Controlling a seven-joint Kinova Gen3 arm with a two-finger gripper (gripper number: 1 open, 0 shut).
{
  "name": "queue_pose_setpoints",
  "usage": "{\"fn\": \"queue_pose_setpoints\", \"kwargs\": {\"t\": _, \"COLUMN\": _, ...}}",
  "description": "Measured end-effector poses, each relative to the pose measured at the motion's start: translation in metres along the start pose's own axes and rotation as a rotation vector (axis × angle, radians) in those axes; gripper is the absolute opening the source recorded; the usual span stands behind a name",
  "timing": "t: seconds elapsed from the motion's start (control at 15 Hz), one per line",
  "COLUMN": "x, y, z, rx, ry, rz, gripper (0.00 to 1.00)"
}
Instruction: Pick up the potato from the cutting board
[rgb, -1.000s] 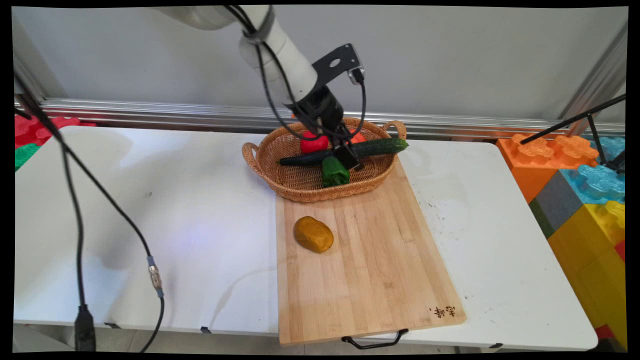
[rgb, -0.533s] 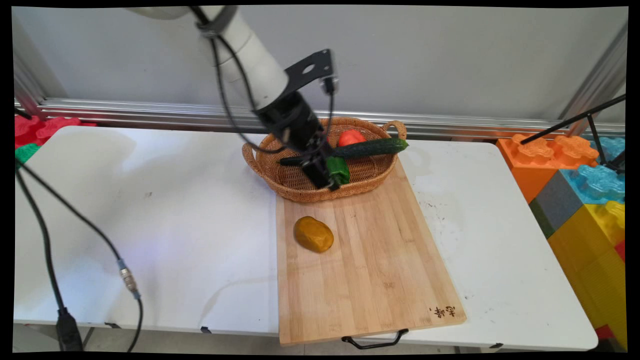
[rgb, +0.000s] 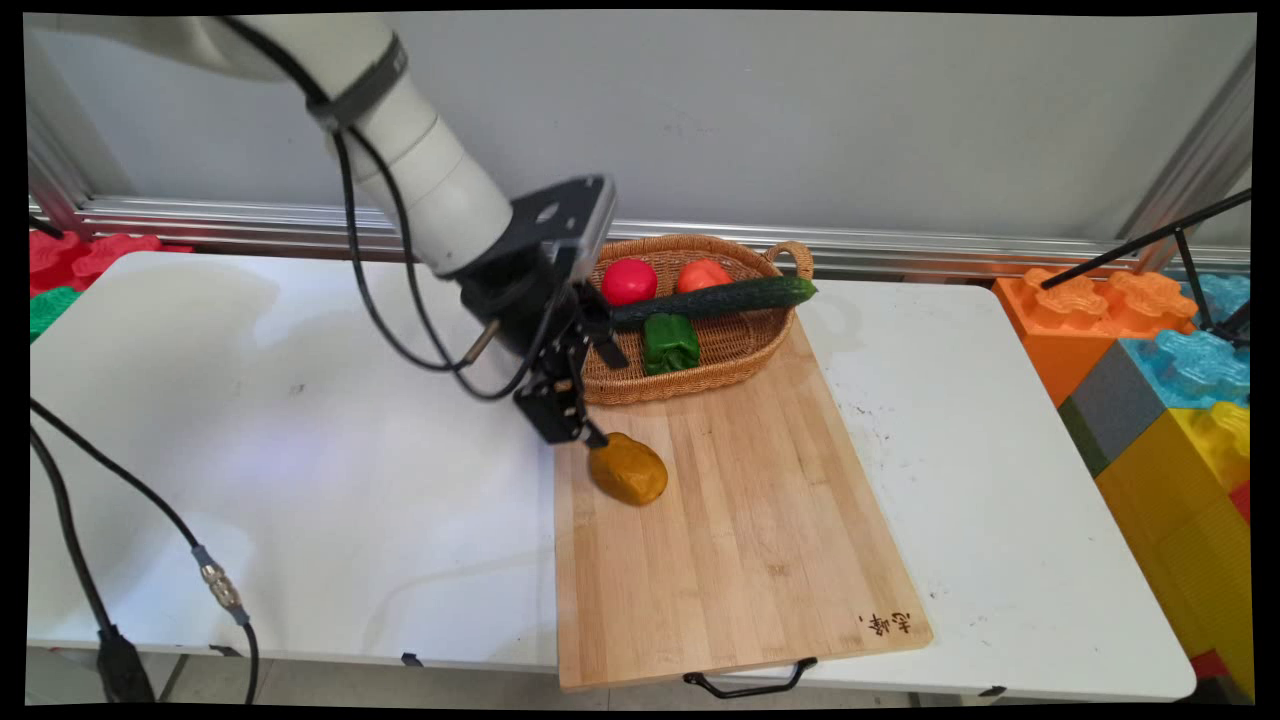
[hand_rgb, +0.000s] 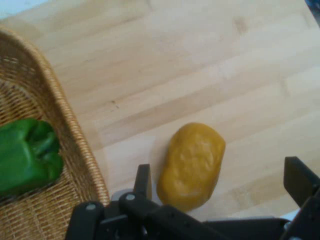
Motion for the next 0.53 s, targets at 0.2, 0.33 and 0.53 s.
{"fn": "queue_pose_setpoints", "kwargs": {"t": 0.2, "x": -0.012, "y": 0.005, "z": 0.013, "rx": -0.010, "ry": -0.014, "rz": 0.045, "gripper": 1.00}}
{"fn": "queue_pose_setpoints", "kwargs": {"t": 0.33, "x": -0.019, "y": 0.008, "z": 0.024, "rx": -0.013, "ry": -0.024, "rz": 0.058, "gripper": 1.00}}
{"fn": "queue_pose_setpoints", "kwargs": {"t": 0.53, "x": -0.027, "y": 0.011, "z": 0.042, "rx": -0.012, "ry": -0.024, "rz": 0.087, "gripper": 1.00}}
